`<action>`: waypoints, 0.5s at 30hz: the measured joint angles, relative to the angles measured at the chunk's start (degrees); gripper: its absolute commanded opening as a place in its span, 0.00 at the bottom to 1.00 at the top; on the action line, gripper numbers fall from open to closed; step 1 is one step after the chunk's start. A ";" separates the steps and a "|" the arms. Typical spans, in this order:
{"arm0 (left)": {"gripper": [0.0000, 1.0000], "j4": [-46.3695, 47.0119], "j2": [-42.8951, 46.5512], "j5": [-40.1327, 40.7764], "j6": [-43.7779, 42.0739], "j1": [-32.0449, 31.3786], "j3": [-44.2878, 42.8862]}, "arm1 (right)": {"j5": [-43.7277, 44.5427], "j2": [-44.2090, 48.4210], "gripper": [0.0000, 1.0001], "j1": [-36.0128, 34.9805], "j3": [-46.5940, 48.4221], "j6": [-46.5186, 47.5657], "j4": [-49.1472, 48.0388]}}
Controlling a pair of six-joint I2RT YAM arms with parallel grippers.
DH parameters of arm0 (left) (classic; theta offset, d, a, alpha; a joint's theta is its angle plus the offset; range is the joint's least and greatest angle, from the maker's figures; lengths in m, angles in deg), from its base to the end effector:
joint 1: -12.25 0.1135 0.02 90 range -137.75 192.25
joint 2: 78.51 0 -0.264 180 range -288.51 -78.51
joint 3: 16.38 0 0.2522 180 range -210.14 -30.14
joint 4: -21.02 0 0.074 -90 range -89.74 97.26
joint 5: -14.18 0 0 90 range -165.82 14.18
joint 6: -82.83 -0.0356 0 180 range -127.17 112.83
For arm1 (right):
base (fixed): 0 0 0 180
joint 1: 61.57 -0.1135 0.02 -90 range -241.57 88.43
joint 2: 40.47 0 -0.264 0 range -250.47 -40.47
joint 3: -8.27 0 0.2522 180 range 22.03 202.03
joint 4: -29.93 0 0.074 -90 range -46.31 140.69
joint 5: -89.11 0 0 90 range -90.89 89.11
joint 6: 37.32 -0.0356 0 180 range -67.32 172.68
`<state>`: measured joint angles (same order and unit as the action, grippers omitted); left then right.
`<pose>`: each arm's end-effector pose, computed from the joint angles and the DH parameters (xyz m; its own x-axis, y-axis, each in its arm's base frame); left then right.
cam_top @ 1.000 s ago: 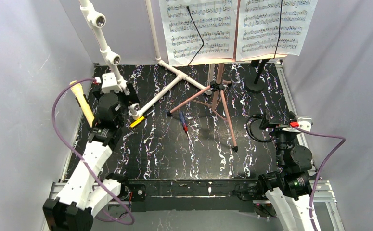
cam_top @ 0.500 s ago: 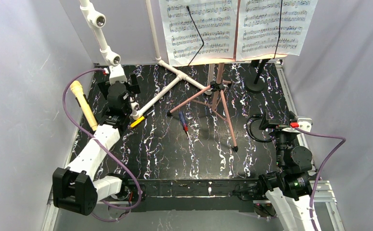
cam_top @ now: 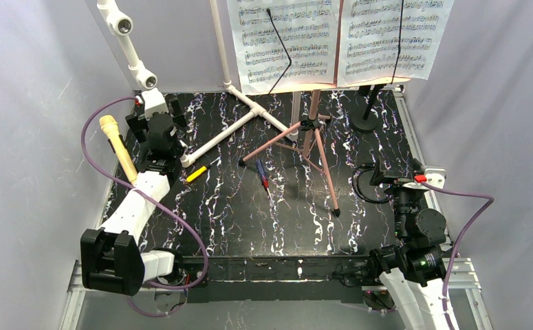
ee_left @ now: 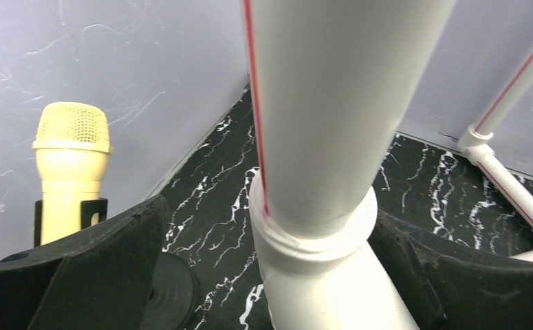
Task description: Pack up the instrument practice props
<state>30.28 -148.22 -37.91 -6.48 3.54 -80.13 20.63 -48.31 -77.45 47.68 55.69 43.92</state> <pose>0.2813 -0.0210 0.3408 0.0628 -0.0192 -0.9978 -0.4861 0.8726 -0.0474 0.0762 0.0081 0.3139 0.2858 0.0305 -0.9578 0.0969 0.9934 0.0606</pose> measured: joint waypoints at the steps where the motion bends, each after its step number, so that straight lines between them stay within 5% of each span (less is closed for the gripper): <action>1: 0.98 0.44 -0.31 0.68 -0.28 0.07 0.00 | -0.09 0.00 0.99 0.00 0.00 0.02 0.00; 15: 0.98 4.63 -10.99 3.48 -2.38 2.27 -7.10 | -1.62 -0.37 0.99 -0.02 0.00 0.17 0.00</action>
<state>34.92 -159.22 -34.44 -8.86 5.81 -87.24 19.01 -48.68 -77.47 47.68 55.86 43.92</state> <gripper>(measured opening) 0.981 0.985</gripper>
